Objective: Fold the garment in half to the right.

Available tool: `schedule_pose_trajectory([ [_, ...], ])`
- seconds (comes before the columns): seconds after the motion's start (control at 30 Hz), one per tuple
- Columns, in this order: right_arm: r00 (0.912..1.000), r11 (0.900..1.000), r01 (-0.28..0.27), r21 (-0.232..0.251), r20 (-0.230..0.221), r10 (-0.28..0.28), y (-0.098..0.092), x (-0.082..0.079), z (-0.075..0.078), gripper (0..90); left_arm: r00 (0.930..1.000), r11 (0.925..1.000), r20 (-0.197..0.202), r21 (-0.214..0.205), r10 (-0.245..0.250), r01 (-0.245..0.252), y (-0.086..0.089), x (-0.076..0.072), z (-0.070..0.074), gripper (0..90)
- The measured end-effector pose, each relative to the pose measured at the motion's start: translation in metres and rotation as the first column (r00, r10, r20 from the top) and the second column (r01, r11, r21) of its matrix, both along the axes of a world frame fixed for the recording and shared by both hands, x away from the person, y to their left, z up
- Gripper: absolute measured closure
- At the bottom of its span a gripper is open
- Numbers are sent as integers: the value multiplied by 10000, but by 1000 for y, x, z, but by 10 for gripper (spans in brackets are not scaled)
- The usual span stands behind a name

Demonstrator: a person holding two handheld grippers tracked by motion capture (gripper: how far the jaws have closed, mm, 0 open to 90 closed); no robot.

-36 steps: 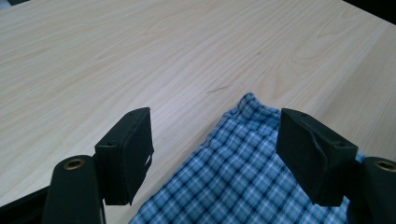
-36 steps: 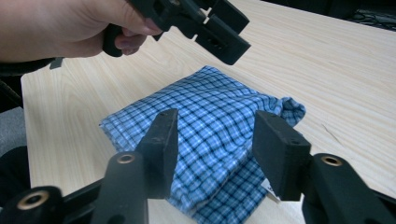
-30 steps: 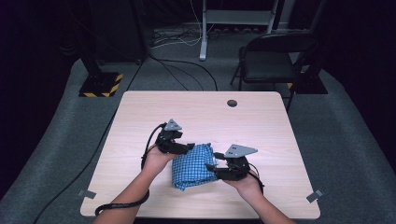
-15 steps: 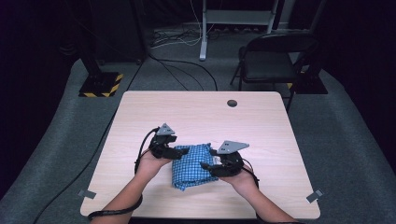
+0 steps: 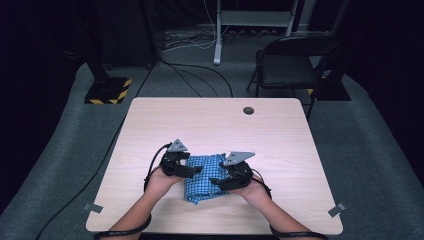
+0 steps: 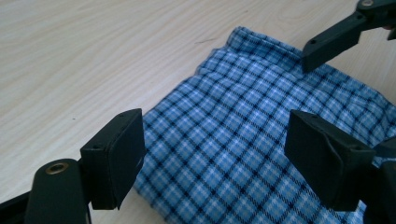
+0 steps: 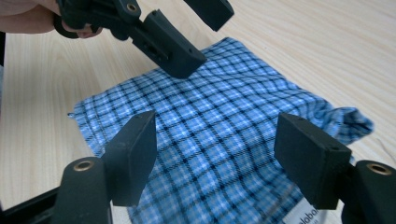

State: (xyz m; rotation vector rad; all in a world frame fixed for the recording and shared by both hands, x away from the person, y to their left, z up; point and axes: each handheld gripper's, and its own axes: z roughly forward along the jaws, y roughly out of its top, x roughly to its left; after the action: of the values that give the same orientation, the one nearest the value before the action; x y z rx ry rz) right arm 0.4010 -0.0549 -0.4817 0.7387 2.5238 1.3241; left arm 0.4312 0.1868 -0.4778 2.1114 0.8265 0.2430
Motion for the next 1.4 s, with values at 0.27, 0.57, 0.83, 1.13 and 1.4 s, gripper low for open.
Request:
schedule_pose_trajectory([
  [0.27,9975,9994,326,-127,-618,-333,-5,11,-16,250,9998,10000,-202,13,-78,78,-5,1,-12,198],
  [0.57,9929,9971,762,-90,-913,-767,-19,14,-18,242,10000,10000,-95,26,25,-25,-4,0,-9,190],
  [0.83,9991,9996,213,190,-369,-206,-9,4,4,219,9997,9997,101,-29,-232,232,4,-14,1,187],
  [1.13,9989,9998,-121,-164,-459,113,14,8,-8,205,9996,9996,-55,13,-294,294,3,-17,-12,185],
  [1.4,9965,9994,-2,-336,-841,-26,12,13,-20,200,9992,9988,-39,250,-409,410,-3,-18,-18,185],
])
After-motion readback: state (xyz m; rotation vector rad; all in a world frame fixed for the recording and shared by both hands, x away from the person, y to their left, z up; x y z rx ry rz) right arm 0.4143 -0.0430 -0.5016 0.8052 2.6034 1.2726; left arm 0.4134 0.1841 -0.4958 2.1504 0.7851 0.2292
